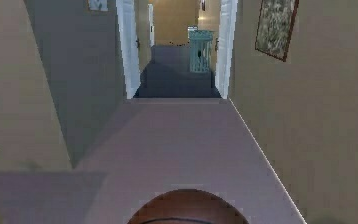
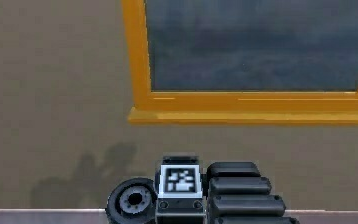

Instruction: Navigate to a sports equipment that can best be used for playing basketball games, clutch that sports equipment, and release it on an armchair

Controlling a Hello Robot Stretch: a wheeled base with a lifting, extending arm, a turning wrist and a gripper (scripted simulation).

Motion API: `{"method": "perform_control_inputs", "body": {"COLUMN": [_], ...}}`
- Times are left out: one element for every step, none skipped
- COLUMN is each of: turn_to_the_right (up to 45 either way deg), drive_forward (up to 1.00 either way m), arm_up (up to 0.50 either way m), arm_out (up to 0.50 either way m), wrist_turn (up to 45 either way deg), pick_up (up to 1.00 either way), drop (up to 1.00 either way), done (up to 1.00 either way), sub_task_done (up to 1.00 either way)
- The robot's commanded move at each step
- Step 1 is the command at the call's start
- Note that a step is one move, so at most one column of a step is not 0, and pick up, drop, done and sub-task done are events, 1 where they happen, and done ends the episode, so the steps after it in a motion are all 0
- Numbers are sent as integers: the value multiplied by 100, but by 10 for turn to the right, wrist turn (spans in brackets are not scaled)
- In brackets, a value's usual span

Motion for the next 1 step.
{"method": "perform_control_inputs", "body": {"turn_to_the_right": [0], "drive_forward": [45], "arm_up": [0], "arm_out": [0], "wrist_turn": [0], "pick_up": [0], "drop": [0], "done": [0], "sub_task_done": [0]}}
